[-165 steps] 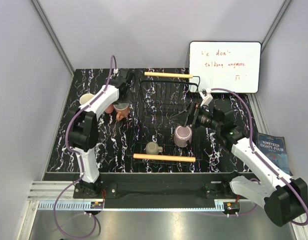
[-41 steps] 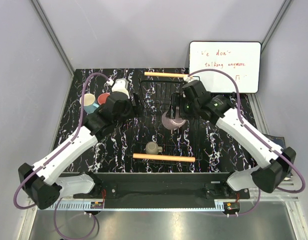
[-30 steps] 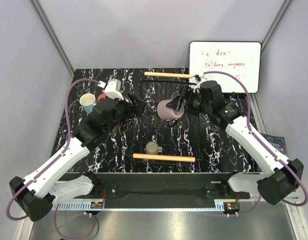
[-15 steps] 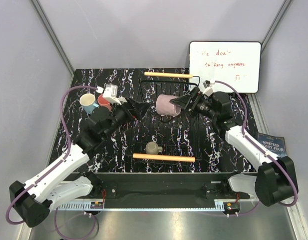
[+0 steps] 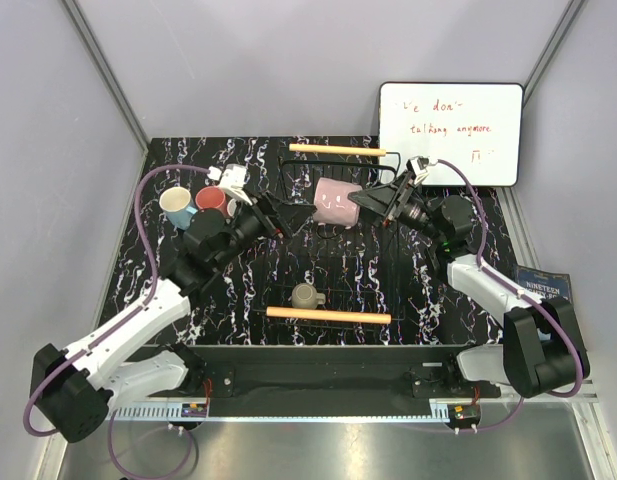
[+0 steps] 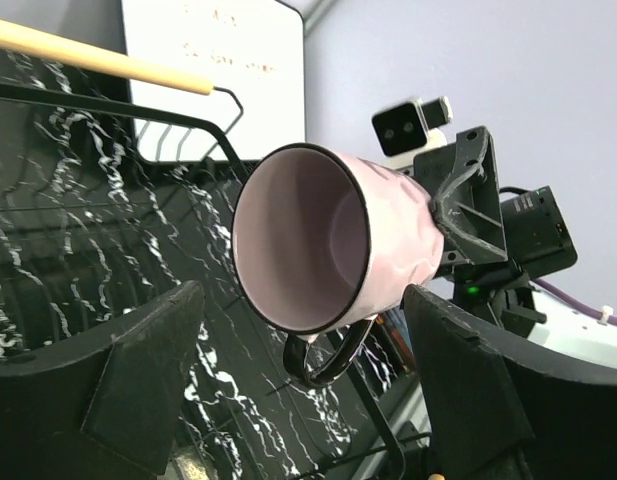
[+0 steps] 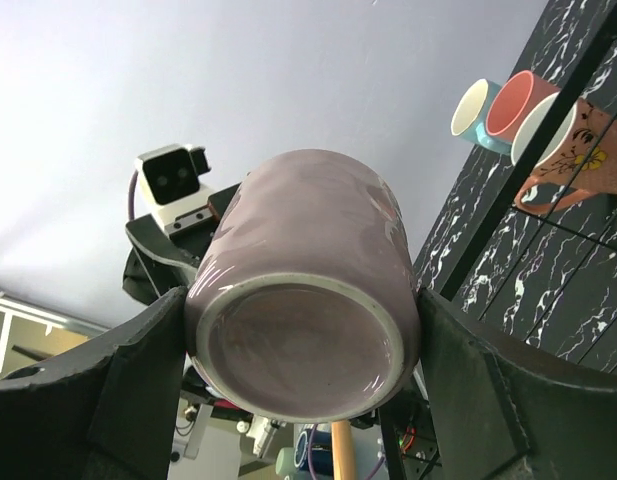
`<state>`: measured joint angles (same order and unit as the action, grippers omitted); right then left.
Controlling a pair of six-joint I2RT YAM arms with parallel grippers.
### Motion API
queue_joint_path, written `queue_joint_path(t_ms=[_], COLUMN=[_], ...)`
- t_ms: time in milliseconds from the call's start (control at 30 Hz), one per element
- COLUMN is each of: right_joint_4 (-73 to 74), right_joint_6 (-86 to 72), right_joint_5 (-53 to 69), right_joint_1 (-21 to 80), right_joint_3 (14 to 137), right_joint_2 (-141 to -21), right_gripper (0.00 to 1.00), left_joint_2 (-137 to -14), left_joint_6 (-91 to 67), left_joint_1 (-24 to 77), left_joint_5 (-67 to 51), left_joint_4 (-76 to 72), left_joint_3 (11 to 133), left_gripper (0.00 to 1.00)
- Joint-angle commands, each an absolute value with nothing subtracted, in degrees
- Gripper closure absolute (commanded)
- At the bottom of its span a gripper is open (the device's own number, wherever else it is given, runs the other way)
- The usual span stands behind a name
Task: Unload the cups from the dish rack
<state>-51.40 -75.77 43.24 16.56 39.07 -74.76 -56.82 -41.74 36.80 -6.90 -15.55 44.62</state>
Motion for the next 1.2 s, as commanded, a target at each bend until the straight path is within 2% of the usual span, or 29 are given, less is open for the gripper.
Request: queue_joint_path(t_ms=[0, 267, 500, 533, 933, 1033, 1067, 1100, 1167], right_joint_4=[-59.2, -58.7, -60.6, -60.8, -61.0, -60.9, -60.8, -60.8, -60.6], right_joint_6=[-77.7, -77.3, -78.2, -78.2, -78.3, -78.3, -78.2, -78.2, -78.1], right_joint_5=[45.2, 45.6, 46.0, 46.4, 47.4, 47.5, 47.5, 47.7, 48.0], right_joint_1=[16.4, 16.5, 16.4, 16.5, 16.7, 16.8, 16.8, 16.8, 16.8], right_joint_3=[40.0, 39.4, 38.8, 38.9, 38.5, 38.4, 38.2, 38.1, 38.0], right_joint_2=[-72.8, -72.9, -74.9, -75.1, -75.3, -75.5, -75.5, -75.4, -75.1], right_gripper=[1.00, 1.00, 1.00, 1.00, 1.00, 1.00, 1.00, 1.00, 1.00], left_joint_2=[-59.2, -61.6, -64.3, -64.9, -71.5, -72.2, -72.1, -72.0, -71.5], left_joint_6=[-43.7, -46.8, -49.3, -49.3, -49.7, -49.4, -49.3, -48.9, -48.0], left_joint_1=[36.6, 36.7, 37.5, 37.8, 42.4, 43.0, 43.0, 43.0, 43.1], left_joint_5=[-12.5, -15.6, -21.4, -22.4, -28.9, -29.2, -29.0, -28.5, -27.6], left_joint_4=[-22.9, -26.9, -30.5, -31.5, -34.9, -34.6, -34.5, -34.1, -31.1], left_joint_3=[48.5, 49.6, 49.5, 49.7, 52.0, 52.3, 52.3, 52.5, 52.8], left_gripper=[0.16, 0.19, 0.39, 0.46, 0.59, 0.73, 0.83, 1.00, 1.00])
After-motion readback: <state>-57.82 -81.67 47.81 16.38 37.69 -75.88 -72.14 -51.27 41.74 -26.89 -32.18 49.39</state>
